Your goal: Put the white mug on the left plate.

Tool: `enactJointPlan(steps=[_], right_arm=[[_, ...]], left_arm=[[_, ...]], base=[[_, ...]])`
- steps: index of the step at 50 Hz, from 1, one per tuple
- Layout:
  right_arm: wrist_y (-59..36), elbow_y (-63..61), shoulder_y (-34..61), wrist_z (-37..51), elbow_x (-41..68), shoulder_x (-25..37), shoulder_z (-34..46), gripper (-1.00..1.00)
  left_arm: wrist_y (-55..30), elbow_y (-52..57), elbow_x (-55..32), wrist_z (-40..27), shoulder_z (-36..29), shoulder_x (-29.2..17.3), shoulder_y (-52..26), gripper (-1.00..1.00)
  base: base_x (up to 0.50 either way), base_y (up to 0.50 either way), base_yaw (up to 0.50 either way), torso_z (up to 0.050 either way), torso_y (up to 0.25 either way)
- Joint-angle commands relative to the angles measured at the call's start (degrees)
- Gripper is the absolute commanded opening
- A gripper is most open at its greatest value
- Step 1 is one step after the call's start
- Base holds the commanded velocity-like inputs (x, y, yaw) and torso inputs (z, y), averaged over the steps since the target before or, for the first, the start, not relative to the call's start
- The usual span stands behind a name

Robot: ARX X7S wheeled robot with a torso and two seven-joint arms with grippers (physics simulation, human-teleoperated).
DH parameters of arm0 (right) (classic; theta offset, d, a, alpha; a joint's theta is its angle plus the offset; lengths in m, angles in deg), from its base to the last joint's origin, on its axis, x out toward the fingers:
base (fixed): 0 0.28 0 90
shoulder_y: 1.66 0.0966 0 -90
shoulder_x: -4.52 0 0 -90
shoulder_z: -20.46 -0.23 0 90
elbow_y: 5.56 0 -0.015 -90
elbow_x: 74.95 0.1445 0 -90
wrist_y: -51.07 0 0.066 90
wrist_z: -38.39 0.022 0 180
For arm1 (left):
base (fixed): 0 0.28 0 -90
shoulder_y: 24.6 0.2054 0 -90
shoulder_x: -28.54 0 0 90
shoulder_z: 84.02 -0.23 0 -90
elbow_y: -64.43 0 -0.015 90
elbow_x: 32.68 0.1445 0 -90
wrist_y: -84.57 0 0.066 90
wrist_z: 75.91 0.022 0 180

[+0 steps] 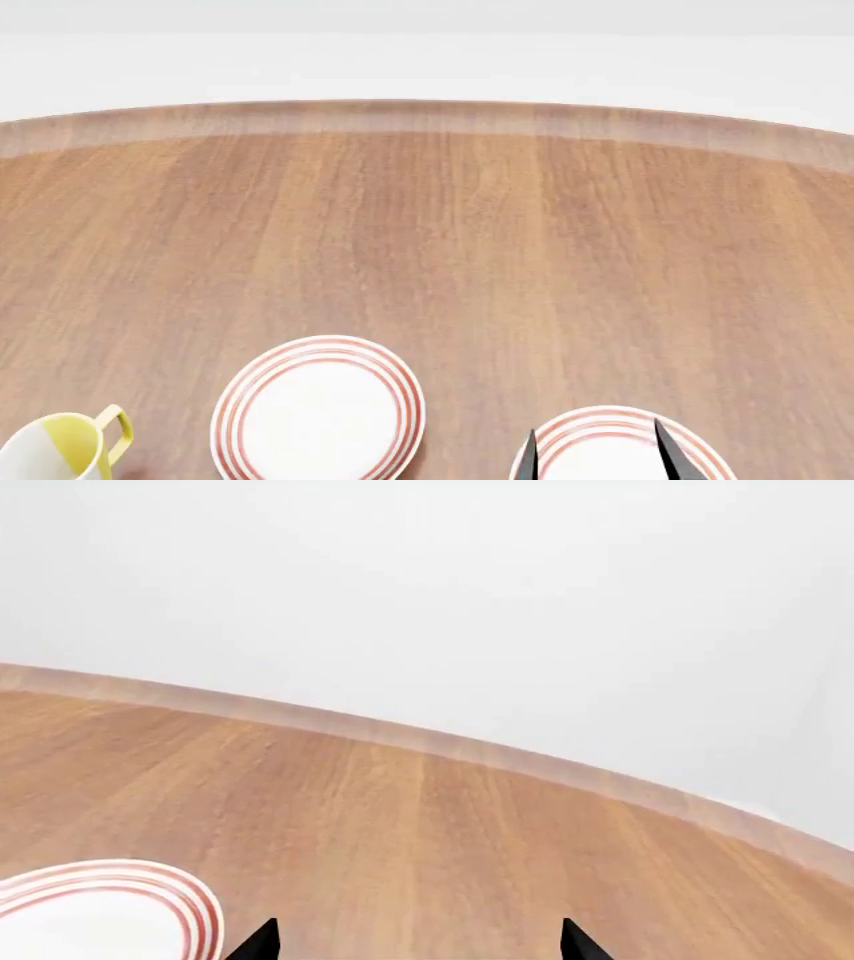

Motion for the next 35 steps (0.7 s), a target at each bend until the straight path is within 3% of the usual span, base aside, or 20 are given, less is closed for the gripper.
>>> enactJointPlan(steps=[1, 9, 25, 35], right_arm=[[-0.21, -0.24, 0.16, 0.15, 0.29, 0.14, 0.17, 1.0], [0.19, 0.25, 0.16, 0.34, 0.26, 0.07, 0.45, 1.0], [0.88, 0.92, 0.07, 0.51, 0.66, 0.22, 0.53, 1.0], [1.23, 1.37, 0.08, 0.57, 0.69, 0.38, 0.78, 1.0]], left_arm=[[4.69, 3.33, 1.64, -3.8, 1.6, -2.29, 5.59, -1.0], [12.43, -1.21, 5.15, -7.83, 3.37, -1.91, 8.62, -1.0], [14.78, 7.15, 7.73, -15.19, 9.37, -5.8, 16.52, -1.0], [16.04, 13.59, 2.68, -16.84, 10.93, -8.86, 19.63, -1.0]], base=[[0.0, 0.0, 0.0, 0.0, 0.0], [0.0, 0.0, 0.0, 0.0, 0.0], [0.0, 0.0, 0.0, 0.0, 0.0], [0.0, 0.0, 0.0, 0.0, 0.0]])
